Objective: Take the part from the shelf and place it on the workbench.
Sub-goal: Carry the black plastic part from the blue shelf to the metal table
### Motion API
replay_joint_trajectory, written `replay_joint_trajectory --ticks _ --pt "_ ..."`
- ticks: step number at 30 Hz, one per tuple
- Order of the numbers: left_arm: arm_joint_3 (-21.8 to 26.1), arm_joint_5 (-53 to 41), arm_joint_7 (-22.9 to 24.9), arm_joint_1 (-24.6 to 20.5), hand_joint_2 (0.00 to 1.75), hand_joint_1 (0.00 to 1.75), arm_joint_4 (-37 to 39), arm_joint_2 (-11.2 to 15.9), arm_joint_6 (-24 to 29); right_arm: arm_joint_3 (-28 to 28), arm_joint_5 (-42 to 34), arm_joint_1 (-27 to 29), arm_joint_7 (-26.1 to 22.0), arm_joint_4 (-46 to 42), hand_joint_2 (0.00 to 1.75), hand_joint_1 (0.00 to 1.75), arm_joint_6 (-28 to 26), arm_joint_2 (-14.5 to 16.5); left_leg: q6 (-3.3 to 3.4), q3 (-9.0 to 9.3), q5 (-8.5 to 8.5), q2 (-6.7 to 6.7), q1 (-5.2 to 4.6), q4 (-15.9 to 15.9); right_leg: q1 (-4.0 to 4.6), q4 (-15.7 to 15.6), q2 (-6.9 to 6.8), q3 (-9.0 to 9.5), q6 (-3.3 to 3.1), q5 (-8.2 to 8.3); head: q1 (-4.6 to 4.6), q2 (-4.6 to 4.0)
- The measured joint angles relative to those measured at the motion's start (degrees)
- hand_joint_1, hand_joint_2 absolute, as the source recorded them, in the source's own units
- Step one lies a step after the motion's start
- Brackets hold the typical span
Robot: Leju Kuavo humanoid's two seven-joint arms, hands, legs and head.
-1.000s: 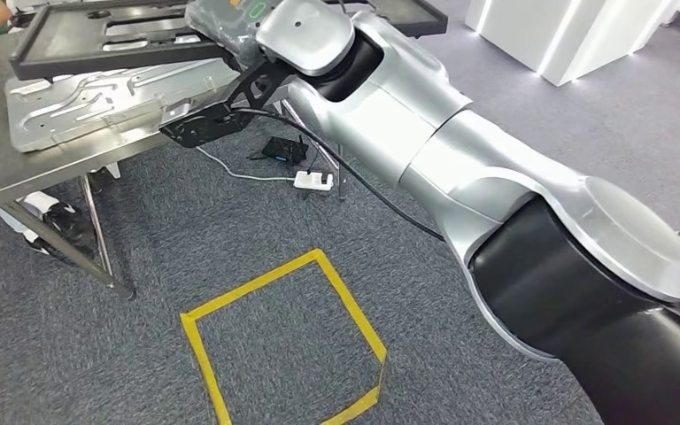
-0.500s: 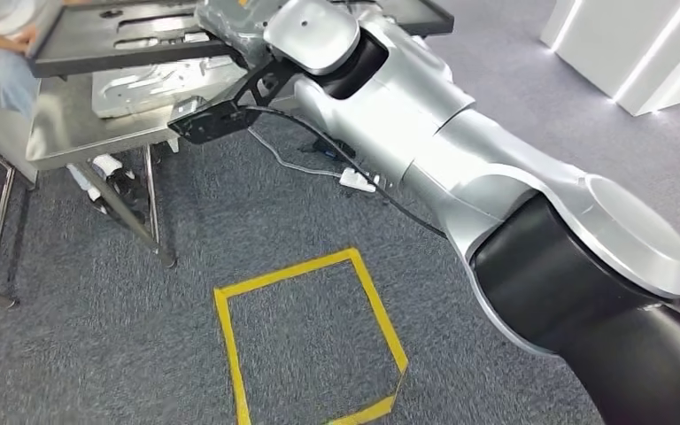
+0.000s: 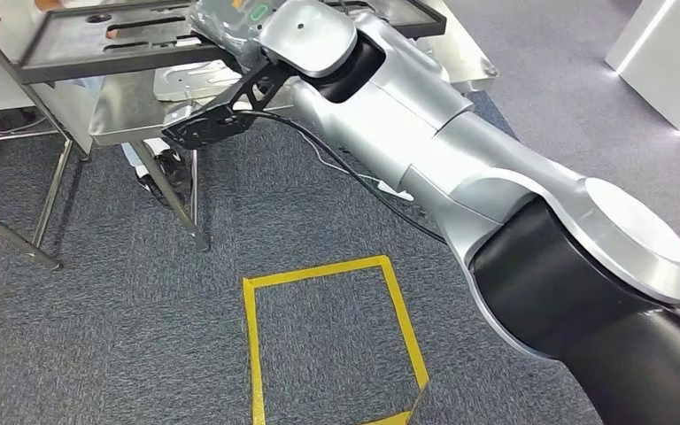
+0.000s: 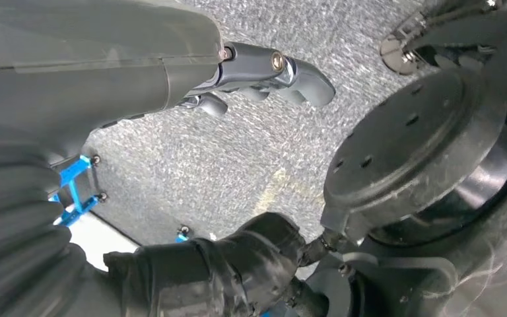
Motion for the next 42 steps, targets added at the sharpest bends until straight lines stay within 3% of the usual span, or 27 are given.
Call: replay_joint_trajectory --ticks 2,4,7,8,9,10,12,14,17,19,20,22,24,25,26,28,30,33,35,38,39,40,42 --pt "-0.01 -0.21 0.03 0.1 1.75 0.0 0.0 -0.04 -0.05 0.0 -0.01 -0.03 -0.15 -0.01 1.75 1.75 -0.03 0.04 -0.67 -0.1 0.1 -0.15 0.19 -0.22 0.05 -0.49 -0.21 0.22 -0.43 0.28 0.03 0.0" --pt "-0.02 -0.29 0.0 0.12 1.75 0.0 0.0 -0.13 -0.16 0.0 -0.15 -0.09 -0.25 -0.04 1.75 1.75 -0.02 0.08 -1.23 -0.68 -0.91 1.13 0.17 1.07 -0.22 -1.18 -0.62 0.61 -1.01 0.64 -0.12 0.0" --pt "-0.02 -0.36 0.07 -0.08 1.75 0.0 0.02 -0.22 -0.2 0.0 -0.83 -0.24 -0.32 -0.03 1.75 1.75 0.15 0.02 -1.97 -4.69 -5.49 3.46 0.28 10.1 -0.37 -1.58 -1.15 0.9 -1.43 0.79 -0.34 0.0" --pt "-0.02 -0.39 0.13 -0.11 1.75 0.0 0.02 -0.26 -0.19 0.0 -1.0 -0.17 -0.37 -0.02 1.75 1.75 0.2 0.02 -2.16 -6.06 -6.44 3.69 0.38 13.05 -0.36 -1.55 -1.26 0.89 -1.45 0.77 -0.34 0.0" --pt "-0.02 -0.44 0.17 -0.12 1.75 0.0 0.02 -0.29 -0.2 0.0 -1.1 -0.07 -0.44 -0.02 1.75 1.75 0.24 0.03 -2.3 -6.65 -6.37 3.8 0.46 14.25 -0.36 -1.49 -1.36 0.89 -1.45 0.73 -0.34 0.0" --pt "-0.02 -0.53 0.21 -0.14 1.75 0.0 0.02 -0.33 -0.21 0.0 -1.15 0.02 -0.51 -0.02 1.75 1.75 0.26 0.04 -2.4 -6.19 -5.27 3.9 0.55 13.28 -0.38 -1.39 -1.46 0.89 -1.39 0.65 -0.34 0.0" --pt "-0.01 -0.76 0.23 -0.22 1.75 0.0 0.03 -0.37 -0.27 0.0 -1.17 0.02 -0.59 -0.03 1.75 1.75 0.25 0.05 -2.47 -2.78 -1.81 4.32 0.67 6.35 -0.41 -1.09 -1.68 0.93 -1.11 0.37 -0.33 0.0" --pt "0.0 -1.04 0.38 -0.41 1.75 0.0 0.05 -0.45 -0.36 0.0 -1.17 -0.11 -0.6 -0.02 1.75 1.75 0.24 0.04 -2.06 0.08 -0.25 4.68 0.37 0.81 -0.19 -0.86 -1.86 0.83 -0.61 0.15 -0.33 0.0" --pt "0.0 -1.95 0.87 -0.69 1.75 0.0 0.07 -0.6 -0.9 0.0 -1.16 -0.08 -0.67 -0.03 1.75 1.75 0.24 0.14 -0.9 0.52 -0.22 4.33 0.08 -0.28 0.03 -1.0 -2.07 0.79 0.23 0.18 -0.28 0.0" --pt "0.0 -2.92 1.29 -1.04 1.75 0.0 0.07 -0.71 -1.62 0.0 -1.19 -0.02 -0.68 -0.07 1.75 1.75 0.28 0.25 -0.26 0.72 0.01 4.13 0.26 -0.65 -0.06 0.1 -1.97 0.32 0.8 -0.76 -0.22 0.0" --pt "0.0 -3.37 1.46 -1.31 1.75 0.0 0.07 -0.76 -1.94 0.0 -1.23 -0.01 -0.63 -0.09 1.75 1.75 0.35 0.27 0.1 0.84 0.11 4.05 0.35 -0.85 -0.08 2.08 -1.8 -0.58 1.01 -1.98 -0.15 0.0" --pt "-0.01 -3.92 1.76 -1.84 1.75 0.0 0.08 -0.87 -2.33 0.0 -1.46 0.26 -0.51 -0.2 1.75 1.75 0.57 0.36 0.6 0.88 0.12 3.92 0.27 -0.93 -0.14 9.15 -1.45 -3.94 1.2 -5.31 -0.04 0.0" --pt "-0.01 -4.45 2.14 -2.17 1.75 0.0 0.09 -1.06 -2.53 0.01 -1.95 0.8 -0.41 -0.34 1.75 1.75 0.75 0.48 0.84 0.88 0.06 3.75 0.19 -0.84 -0.15 14.72 -1.31 -6.8 1.22 -6.77 -0.02 0.0" --pt "0.0 -4.79 2.37 -2.24 1.75 0.0 0.09 -1.18 -2.66 0.02 -2.25 1.01 -0.34 -0.4 1.75 1.75 0.78 0.51 0.85 0.88 0.02 3.61 0.18 -0.75 -0.17 14.66 -1.29 -6.91 1.16 -6.0 0.01 0.0" --pt "0.01 -5.16 2.56 -2.28 1.75 0.0 0.09 -1.3 -2.81 0.04 -2.57 1.1 -0.24 -0.45 1.75 1.75 0.78 0.51 0.81 0.88 -0.04 3.44 0.17 -0.61 -0.18 12.38 -1.27 -5.92 1.01 -4.35 0.03 0.0" --pt "0.02 -5.94 2.8 -2.37 1.75 0.0 0.09 -1.51 -3.11 0.09 -3.26 1.03 -0.02 -0.68 1.75 1.75 0.73 0.52 0.54 0.79 -0.23 3.15 0.09 -0.26 -0.13 4.77 -1.12 -2.21 0.49 -0.93 0.05 0.0" --pt "0.02 -6.68 2.93 -2.5 1.75 0.0 0.09 -1.66 -3.35 0.17 -3.99 0.93 0.12 -1.06 1.75 1.75 0.67 0.67 0.02 0.55 -0.28 3.02 -0.08 -0.03 0.0 0.09 -0.96 0.06 0.09 0.32 0.0 0.01" --pt "0.08 -7.39 3.08 -2.58 1.75 0.0 0.09 -1.79 -3.56 0.47 -4.68 0.98 0.26 -1.48 1.75 1.75 0.66 0.93 -0.86 0.34 -0.16 3.05 0.09 -0.12 0.08 -0.79 -1.04 0.29 -0.46 0.57 -0.01 0.0" --pt "0.18 -7.55 3.11 -2.63 1.75 0.0 0.09 -1.86 -3.71 0.56 -4.81 0.91 0.33 -1.72 1.75 1.75 0.66 1.11 -1.43 -0.62 -1.7 3.4 0.19 2.03 -0.22 -1.35 -1.27 0.58 -0.98 0.91 -0.13 0.0" --pt "0.3 -7.6 3.14 -2.64 1.75 0.0 0.09 -1.9 -3.85 0.64 -4.87 1.0 0.48 -1.84 1.75 1.75 0.67 1.21 -2.2 -5.0 -6.37 3.81 0.34 11.81 -0.33 -1.52 -1.44 0.66 -1.37 1.01 -0.24 0.0" --pt "0.31 -7.62 3.15 -2.61 1.75 0.0 0.09 -1.91 -3.87 0.72 -4.92 1.16 0.49 -1.85 1.75 1.75 0.68 1.21 -2.37 -6.1 -6.93 3.84 0.39 14.17 -0.34 -1.5 -1.44 0.65 -1.38 1.0 -0.24 0.0" --pt "0.31 -7.64 3.15 -2.6 1.75 0.0 0.09 -1.93 -3.88 0.79 -5.0 1.28 0.49 -1.86 1.75 1.75 0.68 1.21 -2.49 -6.3 -6.49 3.86 0.45 14.58 -0.36 -1.45 -1.44 0.64 -1.36 0.98 -0.24 0.0" --pt "0.37 -7.77 3.16 -2.64 1.75 0.0 0.09 -1.95 -3.91 0.9 -5.23 1.29 0.5 -1.89 1.75 1.75 0.68 1.21 -2.62 -3.65 -3.16 4.01 0.63 9.26 -0.45 -1.22 -1.43 0.65 -1.15 0.84 -0.25 0.0"
